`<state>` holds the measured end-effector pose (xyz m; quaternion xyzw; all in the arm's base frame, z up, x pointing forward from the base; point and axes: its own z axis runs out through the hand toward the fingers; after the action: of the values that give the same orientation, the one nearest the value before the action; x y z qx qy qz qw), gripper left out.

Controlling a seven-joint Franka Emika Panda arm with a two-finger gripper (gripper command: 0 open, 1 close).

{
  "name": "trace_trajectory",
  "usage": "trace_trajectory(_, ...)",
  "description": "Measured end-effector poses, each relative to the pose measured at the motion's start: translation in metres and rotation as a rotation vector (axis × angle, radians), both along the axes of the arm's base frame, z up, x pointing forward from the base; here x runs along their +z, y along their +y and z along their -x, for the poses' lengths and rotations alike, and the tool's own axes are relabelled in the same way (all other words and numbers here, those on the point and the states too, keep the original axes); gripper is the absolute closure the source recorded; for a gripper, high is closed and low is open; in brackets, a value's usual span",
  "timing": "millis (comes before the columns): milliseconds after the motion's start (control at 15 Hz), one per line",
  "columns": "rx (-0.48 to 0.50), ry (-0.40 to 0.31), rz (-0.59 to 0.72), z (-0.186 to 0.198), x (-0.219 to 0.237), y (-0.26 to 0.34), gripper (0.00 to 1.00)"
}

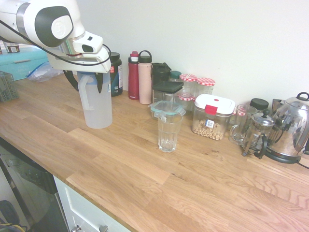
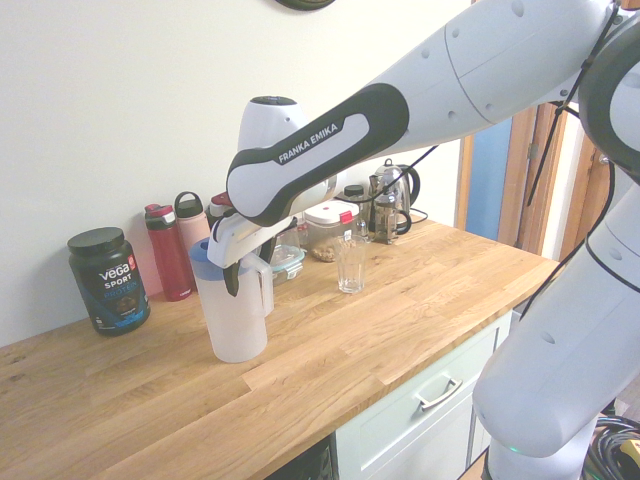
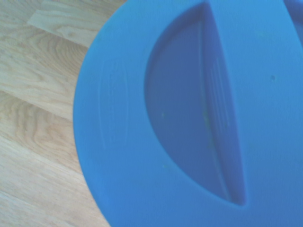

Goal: Pour me some water

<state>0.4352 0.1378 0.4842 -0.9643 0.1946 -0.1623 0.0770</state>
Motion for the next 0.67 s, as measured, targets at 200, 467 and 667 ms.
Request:
trace_trajectory(200, -0.01, 0.004, 0.0, -0.001, 0.0, -0.006, 1.0)
trace_trajectory(467, -0.011, 0.013, 0.005, 0.0, 0.001, -0.011, 1.0)
trace_trajectory(667, -0.01, 0.018, 0.007, 0.0, 0.001, -0.012, 1.0)
